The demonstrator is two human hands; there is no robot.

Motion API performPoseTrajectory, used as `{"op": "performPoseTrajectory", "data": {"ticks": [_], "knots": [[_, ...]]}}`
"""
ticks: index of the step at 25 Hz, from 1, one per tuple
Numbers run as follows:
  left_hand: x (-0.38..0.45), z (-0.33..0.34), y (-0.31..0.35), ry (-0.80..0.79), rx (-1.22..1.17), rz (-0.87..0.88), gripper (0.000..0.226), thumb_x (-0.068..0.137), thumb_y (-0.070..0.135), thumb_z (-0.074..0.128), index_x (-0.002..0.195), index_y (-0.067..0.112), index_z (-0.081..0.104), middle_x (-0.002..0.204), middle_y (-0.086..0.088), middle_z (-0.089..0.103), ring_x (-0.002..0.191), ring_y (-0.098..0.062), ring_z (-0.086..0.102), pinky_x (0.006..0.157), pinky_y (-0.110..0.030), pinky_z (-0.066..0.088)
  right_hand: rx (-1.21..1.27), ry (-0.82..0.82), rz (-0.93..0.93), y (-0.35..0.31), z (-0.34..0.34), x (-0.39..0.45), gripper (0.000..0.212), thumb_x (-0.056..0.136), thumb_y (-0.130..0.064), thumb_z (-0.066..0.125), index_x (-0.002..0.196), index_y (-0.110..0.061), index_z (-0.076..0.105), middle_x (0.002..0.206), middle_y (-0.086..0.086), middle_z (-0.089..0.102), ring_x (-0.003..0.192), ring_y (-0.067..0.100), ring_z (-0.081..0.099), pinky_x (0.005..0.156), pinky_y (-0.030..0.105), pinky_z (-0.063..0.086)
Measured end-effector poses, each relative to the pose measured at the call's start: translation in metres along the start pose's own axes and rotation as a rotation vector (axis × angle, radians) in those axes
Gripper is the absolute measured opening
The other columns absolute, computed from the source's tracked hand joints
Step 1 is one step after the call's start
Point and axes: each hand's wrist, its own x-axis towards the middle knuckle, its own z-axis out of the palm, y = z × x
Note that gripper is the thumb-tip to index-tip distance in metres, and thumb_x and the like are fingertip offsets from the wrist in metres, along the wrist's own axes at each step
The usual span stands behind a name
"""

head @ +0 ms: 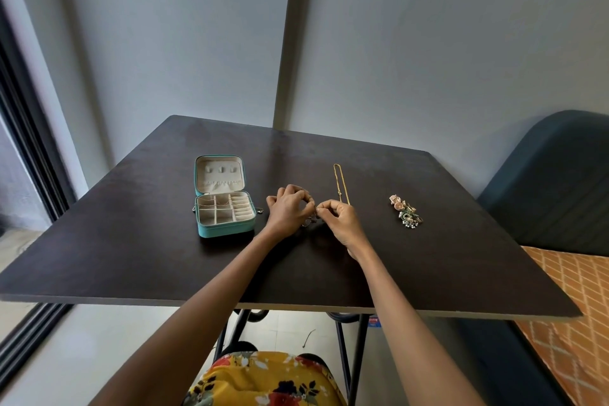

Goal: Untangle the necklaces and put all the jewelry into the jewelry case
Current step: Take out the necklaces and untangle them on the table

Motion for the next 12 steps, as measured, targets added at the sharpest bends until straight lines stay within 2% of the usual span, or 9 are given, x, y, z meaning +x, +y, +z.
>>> {"op": "performPoseTrajectory", "data": {"ticks": [4,6,10,12], "knots": [[0.0007,-0.0014,0.0005,-0.013,-0.007,-0.002,0.021,0.093,0.031,0.051,0.096,0.016,0.065,0.118,-0.001,0.053,0.114,-0.018,0.041,0.082,-0.030,0.016,0.049,0.081,0.006,0.0008,-0.0004,0.0011,0.007,0.090,-0.018,0.060,0.086,-0.018,0.066,0.079,-0.006,0.064,0.067,-0.001,0.056,0.063,0.016,0.043],[0.0005,-0.0021,0.0006,-0.025,0.003,0.001,0.022,0.093,0.033,0.051,0.096,0.016,0.066,0.118,-0.001,0.053,0.115,-0.018,0.041,0.082,-0.030,0.016,0.063,0.072,-0.001,0.0012,-0.0004,0.0004,0.007,0.089,-0.022,0.063,0.089,-0.018,0.069,0.083,-0.006,0.069,0.069,-0.004,0.058,0.062,0.013,0.043],[0.0005,-0.0037,-0.0001,-0.060,-0.052,-0.024,0.023,0.094,0.034,0.050,0.095,0.017,0.066,0.117,0.000,0.053,0.116,-0.017,0.040,0.085,-0.030,0.016,0.052,0.020,-0.005,0.0014,-0.0002,-0.0017,0.004,0.085,-0.021,0.069,0.087,-0.019,0.071,0.086,-0.001,0.072,0.083,0.007,0.065,0.074,0.020,0.051],[0.0002,-0.0055,-0.0009,-0.084,-0.088,-0.037,0.023,0.094,0.034,0.050,0.095,0.018,0.066,0.117,0.000,0.053,0.117,-0.016,0.039,0.089,-0.031,0.016,0.041,0.020,0.001,0.0011,0.0003,-0.0014,0.004,0.087,-0.022,0.067,0.087,-0.020,0.071,0.085,-0.002,0.071,0.083,0.006,0.065,0.075,0.019,0.050]]}}
